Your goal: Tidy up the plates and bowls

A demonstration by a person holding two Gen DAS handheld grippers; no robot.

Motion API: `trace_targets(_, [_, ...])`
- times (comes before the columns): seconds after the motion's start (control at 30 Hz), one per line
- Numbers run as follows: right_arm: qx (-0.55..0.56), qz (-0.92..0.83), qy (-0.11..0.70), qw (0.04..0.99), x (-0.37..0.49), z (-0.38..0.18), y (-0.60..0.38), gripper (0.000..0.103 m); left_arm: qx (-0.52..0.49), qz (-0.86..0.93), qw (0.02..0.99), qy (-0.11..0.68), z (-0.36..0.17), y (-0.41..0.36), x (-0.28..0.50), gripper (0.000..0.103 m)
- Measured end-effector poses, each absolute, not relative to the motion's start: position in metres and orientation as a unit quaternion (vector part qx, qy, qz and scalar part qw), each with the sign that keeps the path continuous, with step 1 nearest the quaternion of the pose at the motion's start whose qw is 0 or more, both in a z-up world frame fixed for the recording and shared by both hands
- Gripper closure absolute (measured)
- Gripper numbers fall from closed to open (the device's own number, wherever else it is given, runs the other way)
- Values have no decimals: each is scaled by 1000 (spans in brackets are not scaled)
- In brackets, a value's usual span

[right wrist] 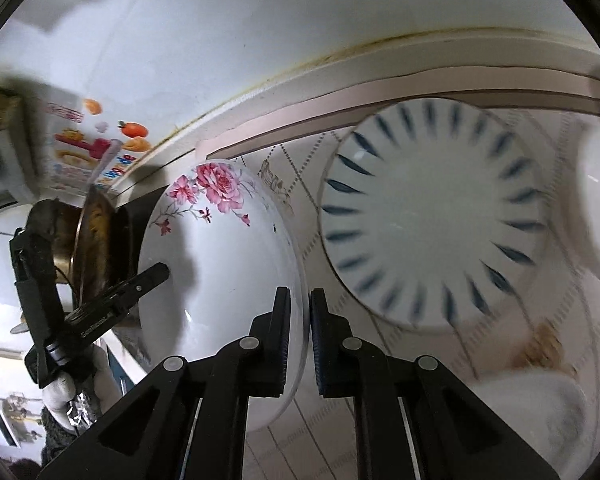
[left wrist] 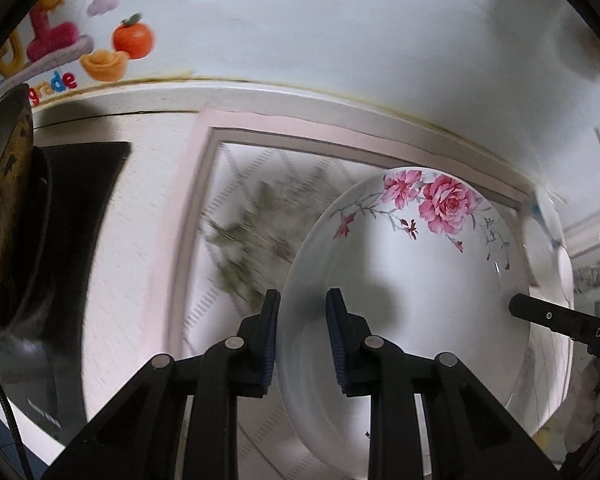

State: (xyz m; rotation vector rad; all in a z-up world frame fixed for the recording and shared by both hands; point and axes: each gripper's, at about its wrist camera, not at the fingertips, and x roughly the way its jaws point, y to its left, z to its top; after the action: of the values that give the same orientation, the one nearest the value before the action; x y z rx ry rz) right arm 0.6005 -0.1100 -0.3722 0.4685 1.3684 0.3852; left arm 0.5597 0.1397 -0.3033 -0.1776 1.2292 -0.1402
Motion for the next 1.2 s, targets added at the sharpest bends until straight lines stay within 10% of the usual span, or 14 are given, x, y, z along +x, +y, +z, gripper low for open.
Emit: trace_targets(1.2, [269,66,656,703,437,-433,-310,91,37,-138,767,625,-365,-63,473,82])
